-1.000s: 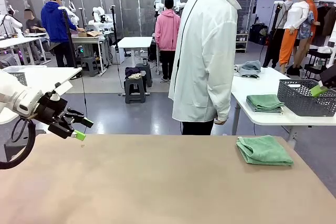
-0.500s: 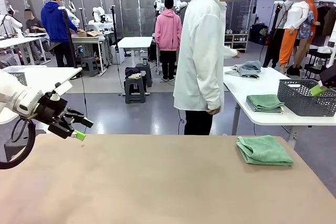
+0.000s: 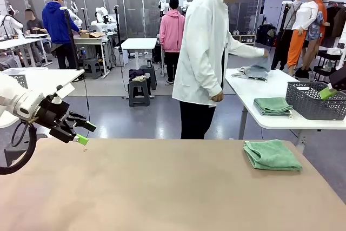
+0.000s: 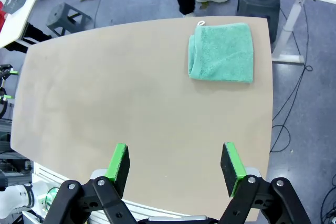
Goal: Fold the towels and place them in the basket.
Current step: When a person lays out a Towel with hook on the table, fold it in half twice.
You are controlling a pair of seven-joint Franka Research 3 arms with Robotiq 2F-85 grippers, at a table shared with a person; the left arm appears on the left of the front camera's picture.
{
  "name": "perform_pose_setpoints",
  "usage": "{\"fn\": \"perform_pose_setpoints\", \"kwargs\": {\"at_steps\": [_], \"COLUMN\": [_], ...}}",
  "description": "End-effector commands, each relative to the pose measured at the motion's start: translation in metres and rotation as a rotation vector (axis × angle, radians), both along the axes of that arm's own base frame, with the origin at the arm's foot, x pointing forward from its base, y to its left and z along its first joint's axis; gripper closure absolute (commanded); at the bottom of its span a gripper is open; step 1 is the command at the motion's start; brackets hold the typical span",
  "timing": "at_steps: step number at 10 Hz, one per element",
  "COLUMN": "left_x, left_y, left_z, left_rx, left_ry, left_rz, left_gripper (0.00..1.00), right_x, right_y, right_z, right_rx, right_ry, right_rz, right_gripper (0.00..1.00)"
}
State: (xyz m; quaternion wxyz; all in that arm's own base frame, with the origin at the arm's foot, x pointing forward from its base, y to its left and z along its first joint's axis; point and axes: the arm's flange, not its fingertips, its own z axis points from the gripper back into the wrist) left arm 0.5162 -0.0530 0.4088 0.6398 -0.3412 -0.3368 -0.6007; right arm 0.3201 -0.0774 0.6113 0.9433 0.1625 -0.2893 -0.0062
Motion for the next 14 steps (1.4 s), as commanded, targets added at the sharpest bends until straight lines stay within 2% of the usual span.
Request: {"fn": "perform_pose_setpoints", "kwargs": {"at_steps": [1, 14], "left_x": [-0.0014, -0.0014], "left_y": [-0.0016, -0.0016], "left_z": [0.0000, 0.0000], "left_rx": [0.009, 0.009], "left_ry": [-0.009, -0.009], "left_rz": [0.009, 0.009], "left_gripper": [0.00, 0.00], "right_x": [0.0010, 0.0010], "right_y": [0.0017, 0.0017], "right_z": [0.0023, 0.0023], "right_rx": [0.001, 0.001], "right_ry": [0.004, 0.004], "right_rz": [-0.024, -0.024], "right_gripper": [0.13, 0.13]}}
